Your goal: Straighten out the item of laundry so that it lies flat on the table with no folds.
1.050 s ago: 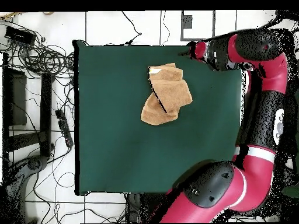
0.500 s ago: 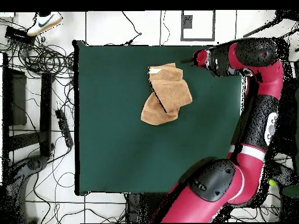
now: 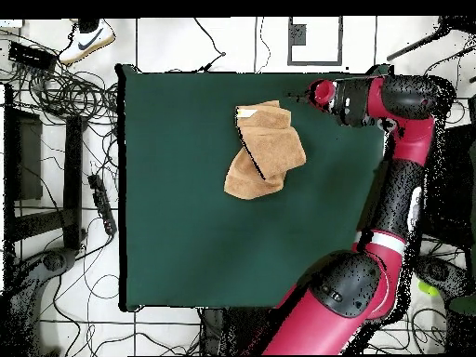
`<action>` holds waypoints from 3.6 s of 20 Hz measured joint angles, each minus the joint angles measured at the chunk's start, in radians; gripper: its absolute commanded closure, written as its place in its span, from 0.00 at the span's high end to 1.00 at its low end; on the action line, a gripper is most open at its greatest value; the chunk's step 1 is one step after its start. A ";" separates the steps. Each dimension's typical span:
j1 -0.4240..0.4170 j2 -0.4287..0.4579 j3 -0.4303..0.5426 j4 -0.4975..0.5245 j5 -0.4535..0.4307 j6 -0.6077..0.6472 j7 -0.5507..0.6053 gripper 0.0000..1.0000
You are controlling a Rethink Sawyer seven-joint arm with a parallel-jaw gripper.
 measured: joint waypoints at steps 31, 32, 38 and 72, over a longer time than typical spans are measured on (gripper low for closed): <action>-0.135 0.125 1.025 -0.176 -1.398 0.250 -0.083 1.00; -0.137 0.130 1.068 -0.180 -1.429 0.262 -0.092 1.00; -0.140 0.168 1.307 -0.193 -1.559 0.348 -0.101 1.00; -0.244 0.121 1.176 0.001 -1.512 0.411 -0.455 1.00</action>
